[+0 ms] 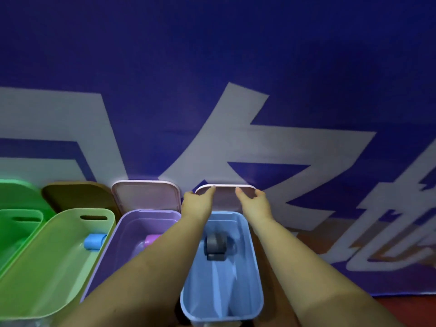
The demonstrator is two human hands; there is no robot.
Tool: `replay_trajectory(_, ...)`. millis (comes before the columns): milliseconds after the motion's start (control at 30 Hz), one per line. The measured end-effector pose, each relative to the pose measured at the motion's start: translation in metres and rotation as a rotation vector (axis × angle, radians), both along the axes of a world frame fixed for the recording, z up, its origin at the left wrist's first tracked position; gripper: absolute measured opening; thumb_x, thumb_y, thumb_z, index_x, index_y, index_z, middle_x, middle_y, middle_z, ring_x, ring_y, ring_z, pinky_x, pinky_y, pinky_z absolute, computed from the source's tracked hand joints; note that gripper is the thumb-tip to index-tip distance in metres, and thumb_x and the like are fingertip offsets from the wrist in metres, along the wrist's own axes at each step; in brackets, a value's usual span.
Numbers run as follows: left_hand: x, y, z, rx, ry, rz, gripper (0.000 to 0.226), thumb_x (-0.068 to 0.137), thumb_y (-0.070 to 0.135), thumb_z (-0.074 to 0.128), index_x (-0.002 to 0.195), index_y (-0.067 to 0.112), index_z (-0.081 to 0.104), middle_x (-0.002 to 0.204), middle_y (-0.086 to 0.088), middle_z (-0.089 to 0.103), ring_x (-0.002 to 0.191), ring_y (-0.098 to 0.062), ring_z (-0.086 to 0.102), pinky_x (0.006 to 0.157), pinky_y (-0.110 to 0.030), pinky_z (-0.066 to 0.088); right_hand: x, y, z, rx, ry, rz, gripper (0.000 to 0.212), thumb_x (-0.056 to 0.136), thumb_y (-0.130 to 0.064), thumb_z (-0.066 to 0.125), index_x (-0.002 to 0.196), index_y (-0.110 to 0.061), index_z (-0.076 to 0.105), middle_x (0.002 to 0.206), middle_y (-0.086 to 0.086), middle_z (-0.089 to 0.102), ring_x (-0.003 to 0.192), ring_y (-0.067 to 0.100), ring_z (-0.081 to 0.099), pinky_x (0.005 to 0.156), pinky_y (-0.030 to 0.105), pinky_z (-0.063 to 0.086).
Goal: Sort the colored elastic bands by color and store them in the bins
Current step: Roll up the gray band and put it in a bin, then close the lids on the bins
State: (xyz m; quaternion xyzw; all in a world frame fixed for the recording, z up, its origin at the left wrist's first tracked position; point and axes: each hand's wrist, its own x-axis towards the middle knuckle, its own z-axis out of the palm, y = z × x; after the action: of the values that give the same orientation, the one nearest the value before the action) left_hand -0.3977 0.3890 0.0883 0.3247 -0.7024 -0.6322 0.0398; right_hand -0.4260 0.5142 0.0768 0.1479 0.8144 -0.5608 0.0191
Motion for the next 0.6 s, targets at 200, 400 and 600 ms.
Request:
replay_trajectory(200, -0.017, -0.002, 0.011, 0.067, -0.095, -0.049, 0.064, 0.085, 0.050, 0.061, 0.120, -0.004, 0.054, 0.094, -0.009, 0.048, 0.086, -0.025, 0.045, 0.080, -0.028, 0.033, -0.025, 0.008, 0.002, -0.055, -0.053, -0.115, 0.085, 0.075, -0.053, 0.070, 0.132, 0.003, 0.044, 0.132, 0.018, 0.054, 0.120, 0.032, 0.052, 0.098, 0.036, 0.043)
replay_trajectory(400, -0.042, -0.003, -0.005, 0.094, -0.077, 0.046, 0.060, 0.083, 0.050, 0.063, 0.110, -0.003, 0.057, 0.078, -0.006, 0.051, 0.085, -0.027, 0.047, 0.078, -0.029, 0.034, -0.049, 0.005, -0.013, -0.117, -0.088, -0.189, 0.080, 0.067, -0.055, 0.075, 0.121, 0.000, 0.053, 0.116, 0.014, 0.061, 0.103, 0.030, 0.059, 0.087, 0.034, 0.048)
replay_trajectory(600, -0.045, -0.001, -0.005, 0.219, -0.080, 0.092, 0.054, 0.079, 0.041, 0.070, 0.116, 0.003, 0.059, 0.103, -0.009, 0.058, 0.092, -0.028, 0.054, 0.082, -0.031, 0.042, -0.049, 0.009, -0.012, -0.128, -0.051, -0.223, 0.075, 0.067, -0.045, 0.080, 0.120, 0.000, 0.051, 0.113, 0.013, 0.062, 0.095, 0.028, 0.059, 0.083, 0.033, 0.048)
